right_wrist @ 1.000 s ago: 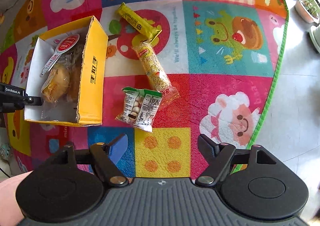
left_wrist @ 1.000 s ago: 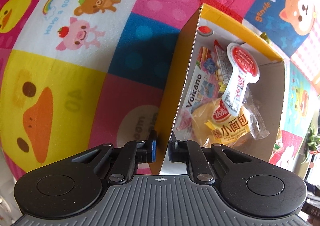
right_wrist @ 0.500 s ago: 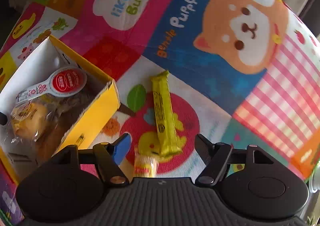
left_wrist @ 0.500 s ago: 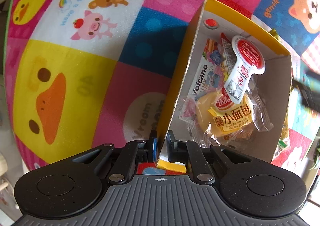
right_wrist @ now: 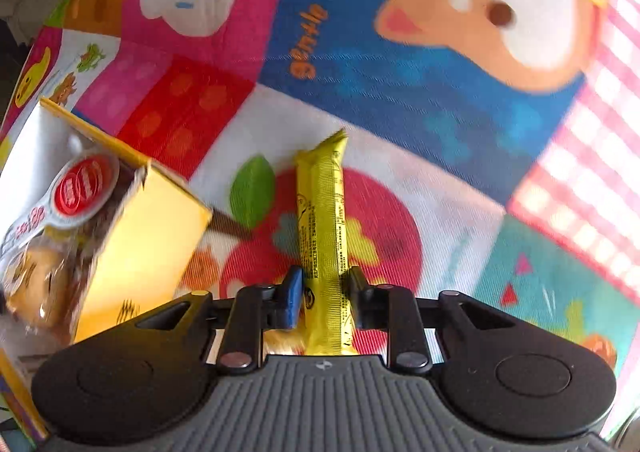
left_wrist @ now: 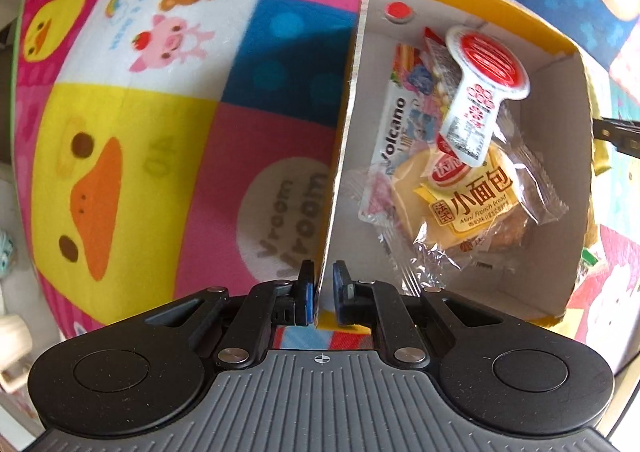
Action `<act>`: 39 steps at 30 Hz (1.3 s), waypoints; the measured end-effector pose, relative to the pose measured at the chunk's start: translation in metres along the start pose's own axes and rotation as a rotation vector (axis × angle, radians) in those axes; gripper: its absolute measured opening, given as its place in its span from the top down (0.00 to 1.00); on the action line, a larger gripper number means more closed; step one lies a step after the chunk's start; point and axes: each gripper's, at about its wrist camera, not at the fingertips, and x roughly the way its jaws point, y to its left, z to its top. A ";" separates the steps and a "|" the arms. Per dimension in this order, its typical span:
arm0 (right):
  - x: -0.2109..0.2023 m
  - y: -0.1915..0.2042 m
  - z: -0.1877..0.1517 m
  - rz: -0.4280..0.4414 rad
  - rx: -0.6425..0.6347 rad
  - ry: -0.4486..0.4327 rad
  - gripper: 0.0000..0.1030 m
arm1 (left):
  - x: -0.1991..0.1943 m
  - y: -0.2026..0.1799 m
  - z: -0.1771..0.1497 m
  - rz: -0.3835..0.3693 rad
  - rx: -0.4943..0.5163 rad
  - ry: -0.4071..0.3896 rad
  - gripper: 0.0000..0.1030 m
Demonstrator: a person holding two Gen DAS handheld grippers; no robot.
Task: Organize objects
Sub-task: 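Lift the yellow bar snack with the right tool toward the box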
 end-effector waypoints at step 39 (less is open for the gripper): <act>-0.064 0.028 -0.152 -0.069 0.544 0.136 0.77 | 0.033 -0.021 0.013 -0.065 0.159 0.031 0.89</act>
